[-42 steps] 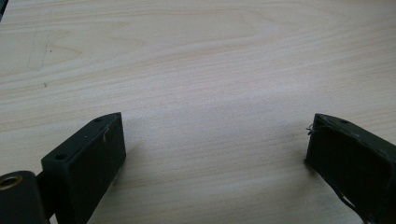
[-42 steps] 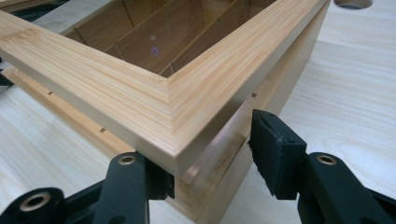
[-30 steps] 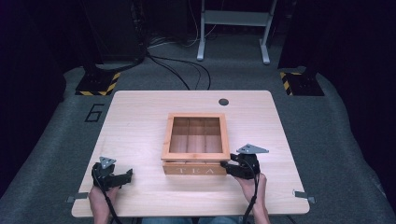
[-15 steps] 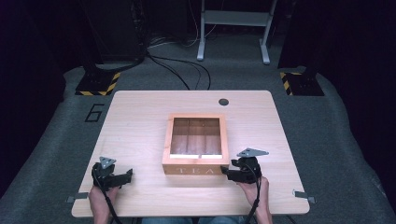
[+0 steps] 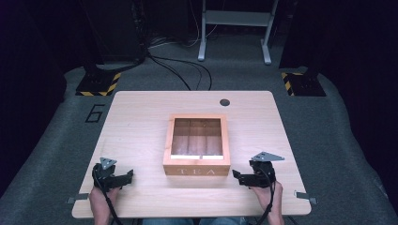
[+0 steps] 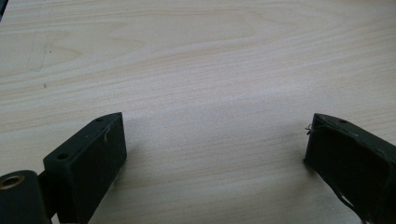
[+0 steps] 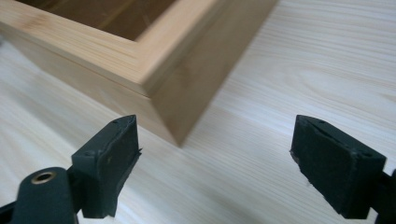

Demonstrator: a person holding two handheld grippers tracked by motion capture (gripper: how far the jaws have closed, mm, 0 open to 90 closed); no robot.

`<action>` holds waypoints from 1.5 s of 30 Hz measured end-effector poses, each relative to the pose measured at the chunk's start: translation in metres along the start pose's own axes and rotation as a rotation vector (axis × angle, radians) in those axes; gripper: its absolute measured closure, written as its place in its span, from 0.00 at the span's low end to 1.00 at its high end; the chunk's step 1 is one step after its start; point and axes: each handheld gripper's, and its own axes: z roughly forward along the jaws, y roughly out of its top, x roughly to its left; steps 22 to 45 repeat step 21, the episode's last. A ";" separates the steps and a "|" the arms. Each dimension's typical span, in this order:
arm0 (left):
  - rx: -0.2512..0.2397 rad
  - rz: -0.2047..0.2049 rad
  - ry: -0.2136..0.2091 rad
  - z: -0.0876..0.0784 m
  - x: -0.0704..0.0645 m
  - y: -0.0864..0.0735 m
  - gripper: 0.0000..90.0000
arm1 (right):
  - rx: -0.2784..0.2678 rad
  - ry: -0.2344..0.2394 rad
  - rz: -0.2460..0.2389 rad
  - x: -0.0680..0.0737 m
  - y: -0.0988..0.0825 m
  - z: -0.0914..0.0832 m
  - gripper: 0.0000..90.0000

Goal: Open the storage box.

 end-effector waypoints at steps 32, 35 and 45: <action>0.000 0.000 0.000 0.000 0.000 0.000 0.05 | 0.021 -0.283 0.098 -0.078 -0.052 -0.004 0.11; 0.000 0.000 0.000 0.000 0.000 0.000 0.05 | 0.021 -0.283 0.098 -0.078 -0.052 -0.004 0.11; 0.000 0.000 0.000 0.000 0.000 0.000 0.05 | 0.021 -0.283 0.098 -0.078 -0.052 -0.004 0.11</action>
